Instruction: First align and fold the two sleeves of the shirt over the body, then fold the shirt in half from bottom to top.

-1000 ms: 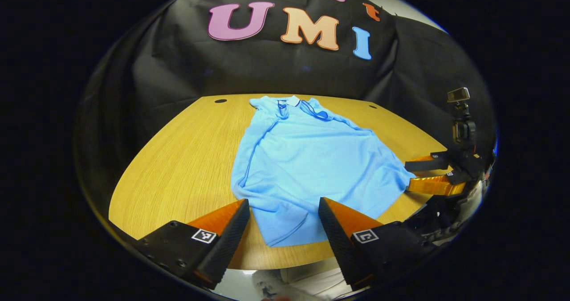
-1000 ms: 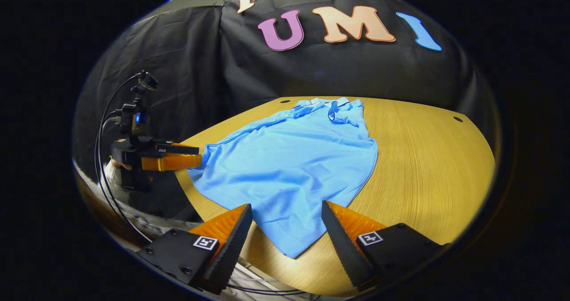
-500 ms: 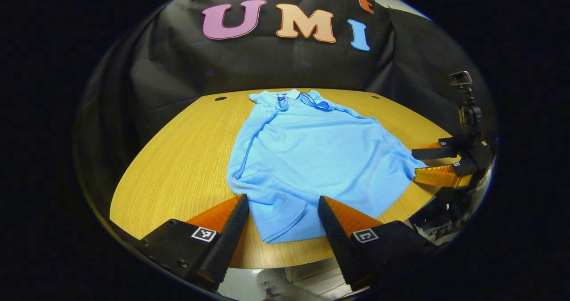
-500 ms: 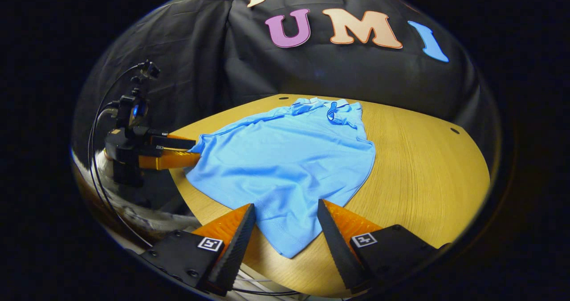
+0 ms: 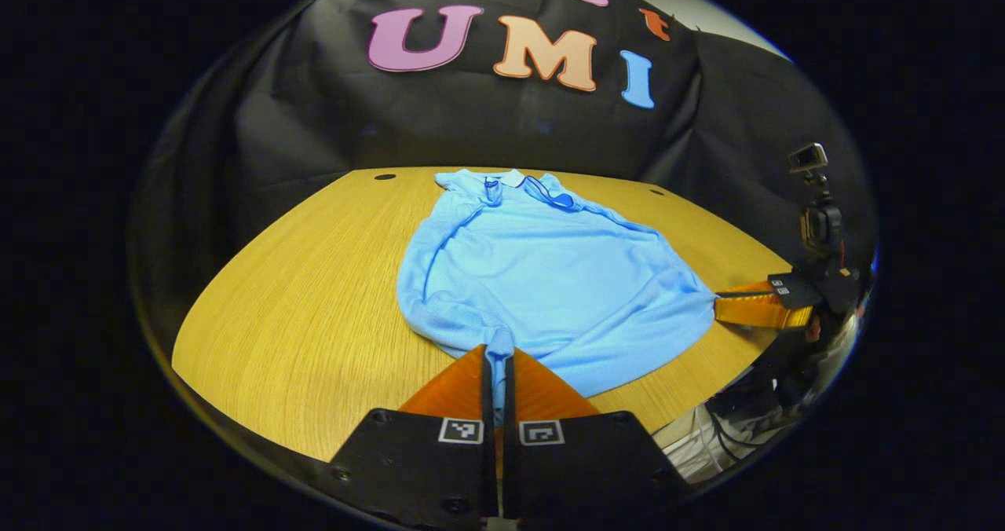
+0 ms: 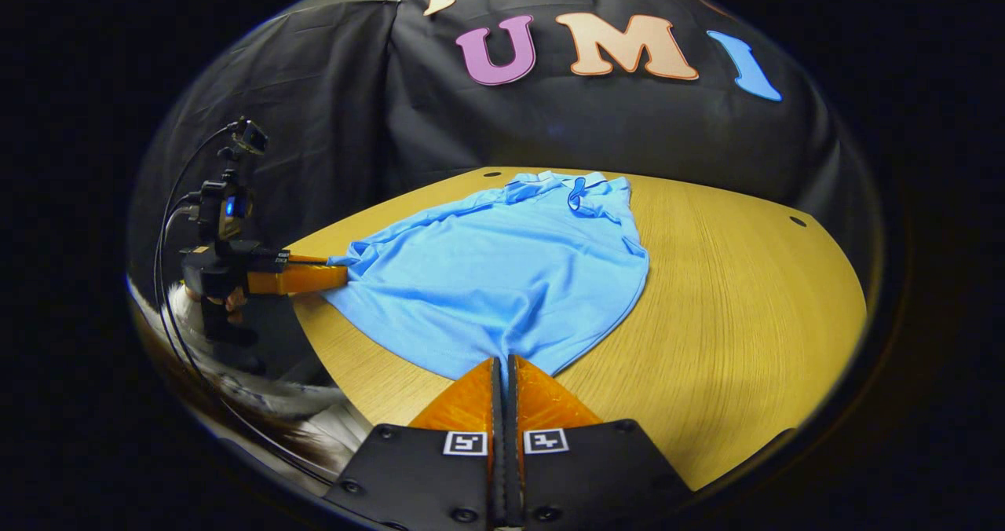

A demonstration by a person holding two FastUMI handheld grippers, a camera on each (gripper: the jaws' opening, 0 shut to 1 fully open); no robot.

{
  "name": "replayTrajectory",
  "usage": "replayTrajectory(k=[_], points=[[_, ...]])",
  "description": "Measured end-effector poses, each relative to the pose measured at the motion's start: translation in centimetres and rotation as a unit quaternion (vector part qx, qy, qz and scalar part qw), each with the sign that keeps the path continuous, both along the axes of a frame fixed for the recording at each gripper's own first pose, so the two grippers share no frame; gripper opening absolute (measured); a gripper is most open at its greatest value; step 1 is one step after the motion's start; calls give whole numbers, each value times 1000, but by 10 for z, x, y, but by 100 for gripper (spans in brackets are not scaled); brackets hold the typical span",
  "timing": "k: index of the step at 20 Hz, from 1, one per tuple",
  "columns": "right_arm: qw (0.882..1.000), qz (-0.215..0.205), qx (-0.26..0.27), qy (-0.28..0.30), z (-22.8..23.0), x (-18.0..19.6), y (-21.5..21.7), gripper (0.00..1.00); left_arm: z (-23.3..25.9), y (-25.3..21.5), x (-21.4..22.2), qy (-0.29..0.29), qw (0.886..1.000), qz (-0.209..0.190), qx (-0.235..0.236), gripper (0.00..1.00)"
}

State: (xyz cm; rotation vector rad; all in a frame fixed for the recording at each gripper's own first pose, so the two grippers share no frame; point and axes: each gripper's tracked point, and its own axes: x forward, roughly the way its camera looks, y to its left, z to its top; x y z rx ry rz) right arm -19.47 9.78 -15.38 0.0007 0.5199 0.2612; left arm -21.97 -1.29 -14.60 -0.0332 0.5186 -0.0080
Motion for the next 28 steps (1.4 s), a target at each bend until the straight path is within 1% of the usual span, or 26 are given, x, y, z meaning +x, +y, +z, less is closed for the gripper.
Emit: replayTrajectory(k=[2, 4, 5, 8, 12, 16, 20, 23, 25, 28], points=[[1000, 1, -20, -8, 2, -1, 1, 3, 1, 0, 0, 0, 1000, 1, -2, 0], [999, 2, -42, -16, 5, 0, -2, 2, 1, 2, 0, 2, 1000, 5, 2, 0], [999, 2, -46, -21, 7, 1, -3, 2, 3, 4, 2, 0, 1000, 10, 0, 1], [998, 1, -51, -28, 15, 5, -3, 2, 11, 7, 9, -13, 999, 27, -22, 0], [997, -8, -57, -42, 36, 18, -8, 2, 31, 10, 21, -32, 999, 26, -17, 0], [996, -32, -62, -62, 65, 45, -17, 2, 60, 15, 49, -62, 998, 22, -4, 0], [992, -46, -92, -79, 93, 76, -28, 2, 90, 16, 78, -81, 997, 10, 1, 0], [987, -52, -116, -95, 117, 105, -38, 2, 109, 20, 105, -96, 995, 7, 7, 0], [986, -57, -121, -99, 126, 128, -43, 2, 121, 27, 127, -102, 995, 7, 9, 0], [986, -69, -124, -87, 133, 164, -51, 2, 136, 38, 163, -112, 994, 16, 9, 0]])
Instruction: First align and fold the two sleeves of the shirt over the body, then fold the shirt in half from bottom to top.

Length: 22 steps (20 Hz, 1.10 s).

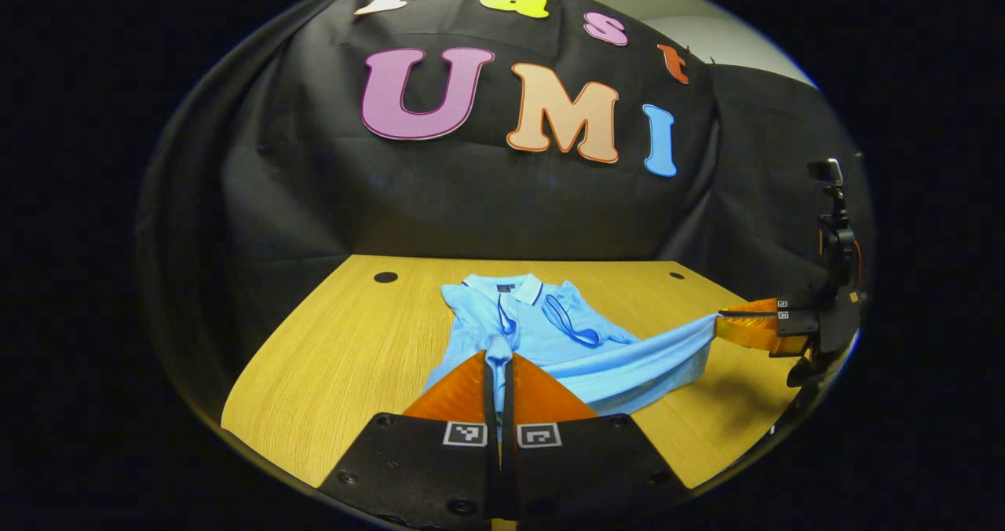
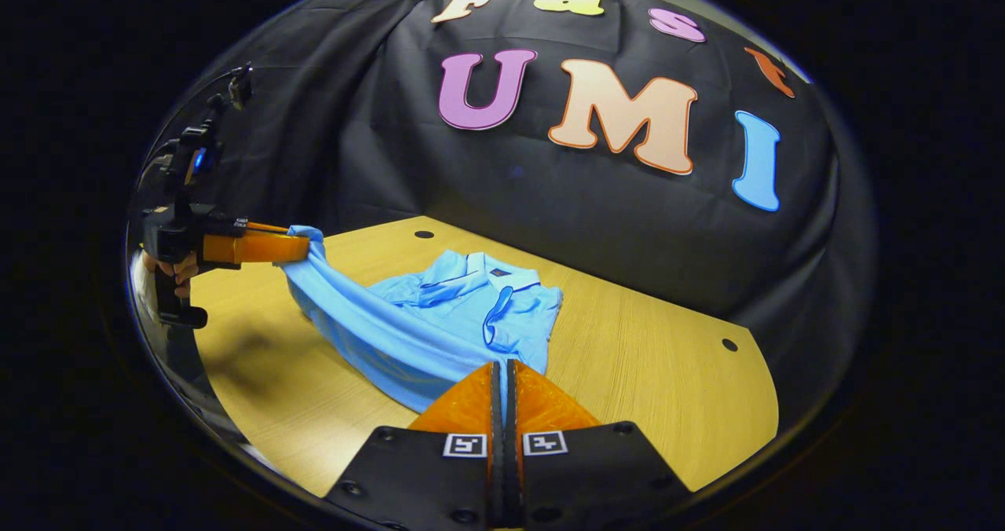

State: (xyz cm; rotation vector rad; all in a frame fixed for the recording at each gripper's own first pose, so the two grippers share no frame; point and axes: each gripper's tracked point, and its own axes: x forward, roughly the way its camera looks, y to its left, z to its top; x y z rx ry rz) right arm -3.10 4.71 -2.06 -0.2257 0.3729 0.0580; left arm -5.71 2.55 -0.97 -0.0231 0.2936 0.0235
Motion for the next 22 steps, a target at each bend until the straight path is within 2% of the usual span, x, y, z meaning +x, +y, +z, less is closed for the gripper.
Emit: replayTrajectory(k=[7, 10, 15, 16, 17, 19, 22], points=[[999, -35, 0, 3, 19, 83, -17, 2, 16, 30, 89, -20, 999, 29, -27, 0], [998, -56, 7, 3, 19, 125, -26, 2, 15, 44, 129, -21, 999, 44, -17, 0], [995, -94, 21, 21, -13, 190, -44, 0, 0, 65, 192, -18, 997, 72, -19, 0], [994, -102, 33, 26, -20, 200, -46, 2, -9, 69, 203, -12, 997, 78, -21, 0], [992, -111, 47, 28, -29, 210, -47, 0, -16, 74, 211, -9, 996, 85, -17, 0], [989, -125, 71, 26, -42, 232, -53, 2, -32, 82, 224, 3, 995, 97, -8, 0], [987, -135, 80, 21, -52, 252, -56, 2, -45, 89, 243, 8, 994, 108, 7, 0]])
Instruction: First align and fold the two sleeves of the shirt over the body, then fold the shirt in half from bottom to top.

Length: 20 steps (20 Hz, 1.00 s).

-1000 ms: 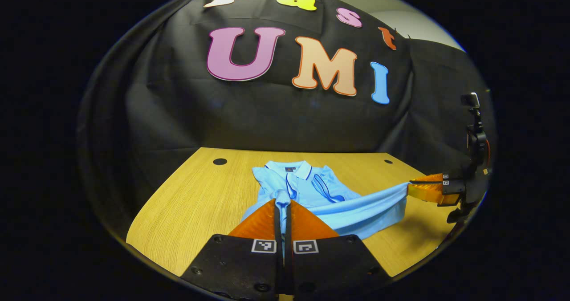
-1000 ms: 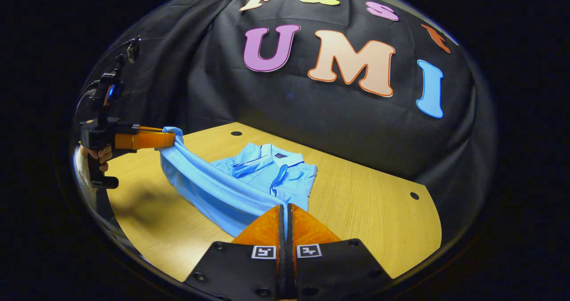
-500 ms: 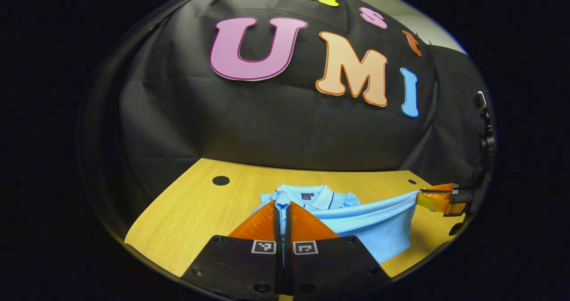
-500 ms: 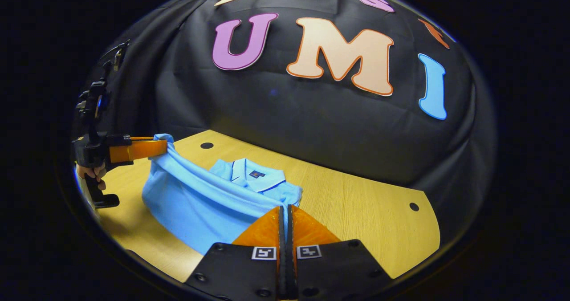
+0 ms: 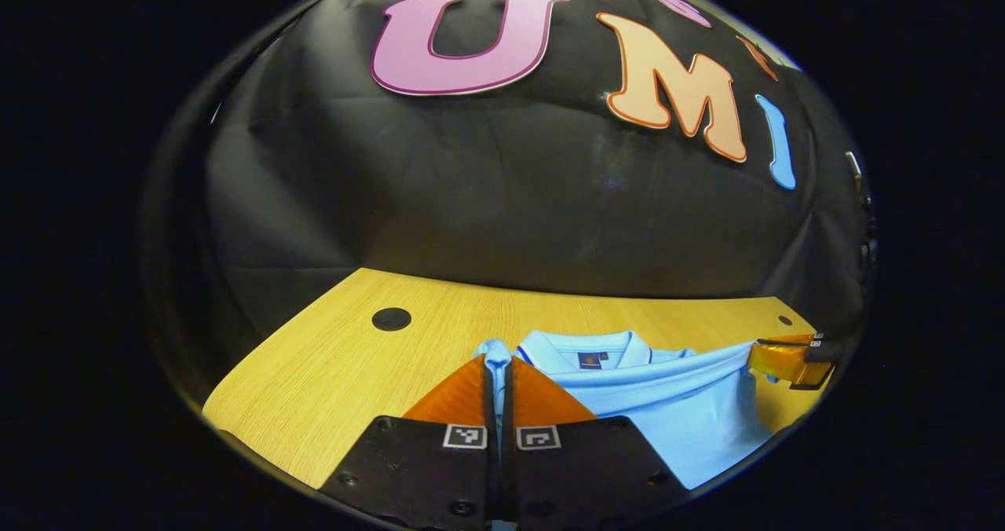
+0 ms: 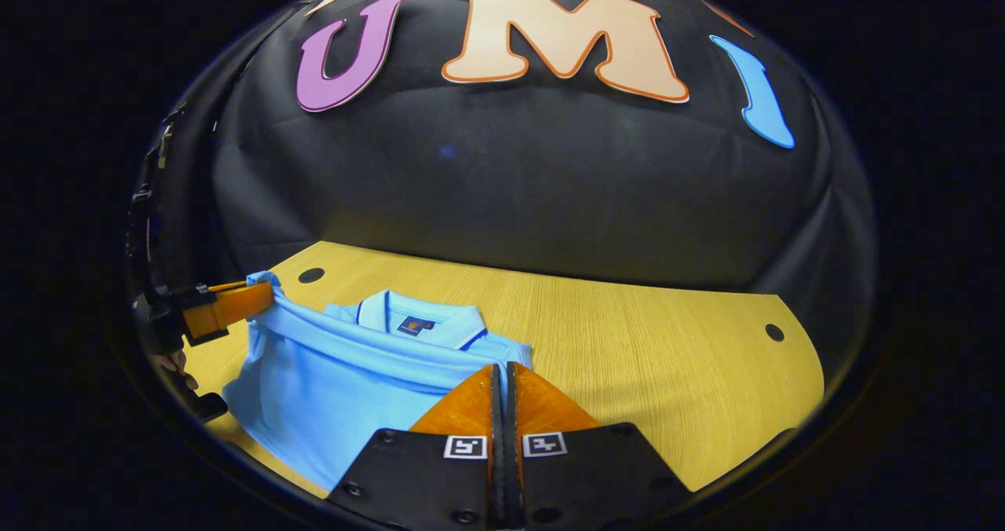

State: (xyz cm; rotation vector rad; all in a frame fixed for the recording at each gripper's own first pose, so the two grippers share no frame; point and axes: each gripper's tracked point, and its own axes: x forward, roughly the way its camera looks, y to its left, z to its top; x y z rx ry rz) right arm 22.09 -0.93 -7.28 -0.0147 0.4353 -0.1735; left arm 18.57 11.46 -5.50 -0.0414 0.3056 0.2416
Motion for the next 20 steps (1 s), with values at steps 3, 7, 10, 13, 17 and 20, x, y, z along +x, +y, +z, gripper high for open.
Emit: replayTrajectory(k=[3, 7, 10, 13, 17, 20], points=[[1000, -17, 7, 1, -9, 8, -9, 2, -5, -1, 10, 8, 1000, 6, 17, 1], [999, -38, 23, 22, -26, 5, -27, 6, -8, 2, 10, 20, 999, 18, 37, 12], [998, -32, 43, 18, -24, -2, -26, 34, -6, 3, 1, 24, 999, 21, 28, 30], [998, -17, 53, 0, -12, -13, -18, 79, 1, 7, -12, 21, 999, 30, 34, 75], [998, 8, 49, -33, 14, -34, -6, 99, 18, -4, -39, 13, 999, 20, 38, 95], [997, 22, 39, -59, 30, -59, 1, 98, 37, -20, -66, -6, 999, 7, 43, 96]])
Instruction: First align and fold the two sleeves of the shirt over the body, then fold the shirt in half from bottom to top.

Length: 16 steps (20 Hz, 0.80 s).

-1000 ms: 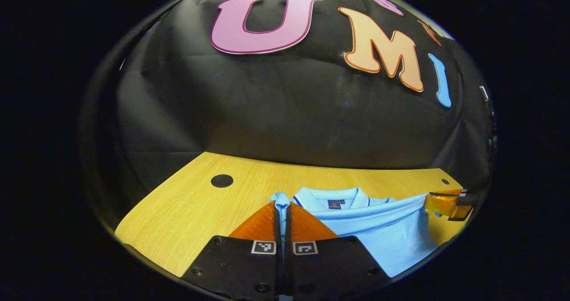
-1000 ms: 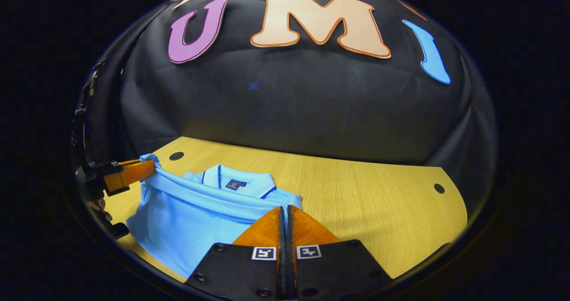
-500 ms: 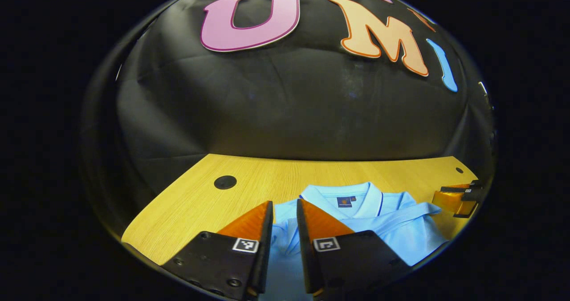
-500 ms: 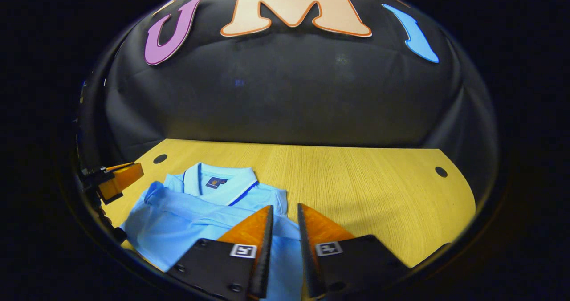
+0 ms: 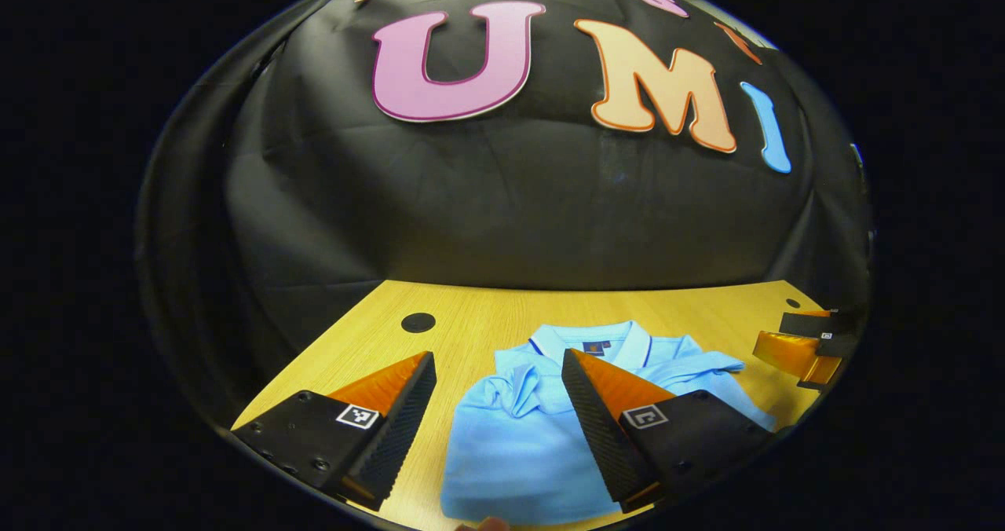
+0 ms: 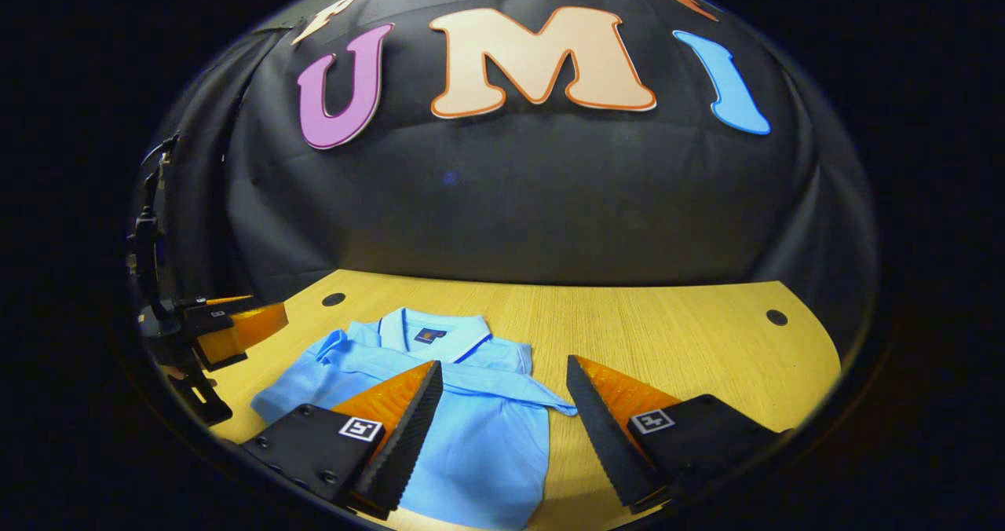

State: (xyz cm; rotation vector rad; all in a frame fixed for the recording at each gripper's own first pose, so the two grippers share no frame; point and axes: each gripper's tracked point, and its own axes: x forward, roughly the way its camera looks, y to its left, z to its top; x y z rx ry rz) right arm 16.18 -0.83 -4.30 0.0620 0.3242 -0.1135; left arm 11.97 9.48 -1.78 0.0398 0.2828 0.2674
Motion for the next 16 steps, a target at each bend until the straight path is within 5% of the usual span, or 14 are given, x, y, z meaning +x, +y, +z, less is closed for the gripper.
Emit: replayTrajectory(k=[7, 11, 16], points=[[999, 26, 17, -43, 16, -90, 11, 98, 17, -45, -85, -20, 998, -60, 8, 96], [996, 33, 29, -74, 18, -138, 15, 98, 19, -52, -129, -34, 997, -64, 35, 95], [993, 47, 37, -103, 14, -183, 30, 99, -1, -70, -168, -46, 996, -74, 10, 95]])
